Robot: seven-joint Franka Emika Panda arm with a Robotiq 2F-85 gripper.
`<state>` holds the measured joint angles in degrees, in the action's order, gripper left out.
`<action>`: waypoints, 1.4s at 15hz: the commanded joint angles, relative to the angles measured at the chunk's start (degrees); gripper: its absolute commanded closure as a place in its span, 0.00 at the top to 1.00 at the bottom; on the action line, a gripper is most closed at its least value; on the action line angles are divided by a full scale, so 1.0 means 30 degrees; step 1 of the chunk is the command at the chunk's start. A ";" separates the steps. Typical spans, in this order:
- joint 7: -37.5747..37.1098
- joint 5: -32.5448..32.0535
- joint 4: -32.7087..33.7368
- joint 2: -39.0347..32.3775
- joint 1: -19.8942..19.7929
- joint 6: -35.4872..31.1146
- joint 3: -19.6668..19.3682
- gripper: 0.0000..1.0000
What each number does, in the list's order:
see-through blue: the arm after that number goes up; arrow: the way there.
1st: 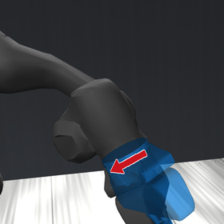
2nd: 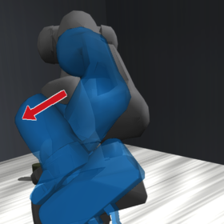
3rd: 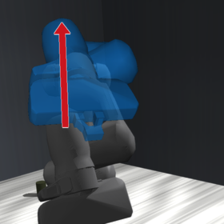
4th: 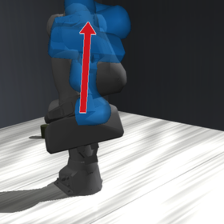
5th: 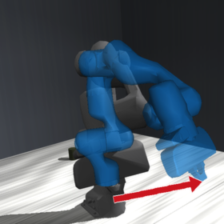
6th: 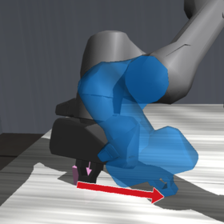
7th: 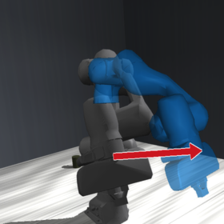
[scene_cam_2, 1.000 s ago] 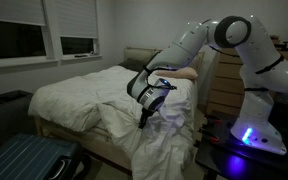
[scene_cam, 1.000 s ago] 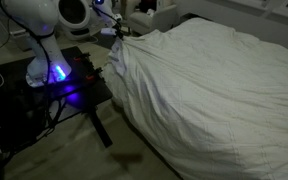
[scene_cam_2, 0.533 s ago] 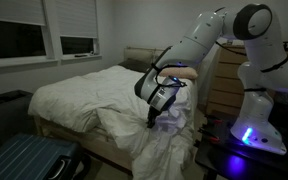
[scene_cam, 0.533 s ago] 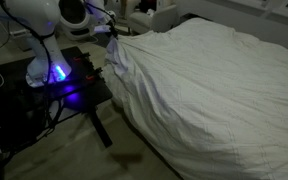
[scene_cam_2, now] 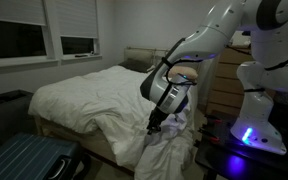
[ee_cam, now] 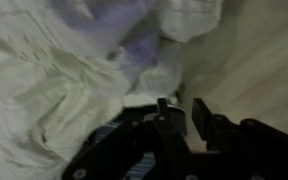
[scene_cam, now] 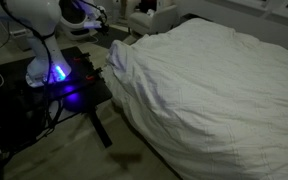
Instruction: Spread the bed fully
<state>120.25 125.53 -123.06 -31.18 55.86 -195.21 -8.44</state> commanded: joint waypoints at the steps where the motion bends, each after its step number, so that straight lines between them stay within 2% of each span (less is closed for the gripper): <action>1: 0.0164 -0.0134 -0.0235 0.1538 0.0710 0.2031 0.0814 0.65; 3: 0.0424 -0.0529 -0.0100 0.1812 0.0850 0.4109 0.0551 0.81; 5: 0.0887 -0.0255 0.0524 0.1632 0.1206 0.5745 -0.0765 0.95; 6: 0.1214 0.0005 0.0911 0.1370 0.1157 0.6289 -0.1419 0.99; 15: 0.3913 0.2497 0.3126 -0.1881 0.0564 0.9434 -0.6427 1.00; 18: 0.4816 0.3794 0.4031 -0.3529 0.0611 0.9931 -0.7568 1.00; 21: 0.4534 0.4425 0.5187 -0.5212 0.0401 0.9902 -0.8079 1.00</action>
<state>132.83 135.86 -111.89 -41.81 57.41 -165.72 -31.08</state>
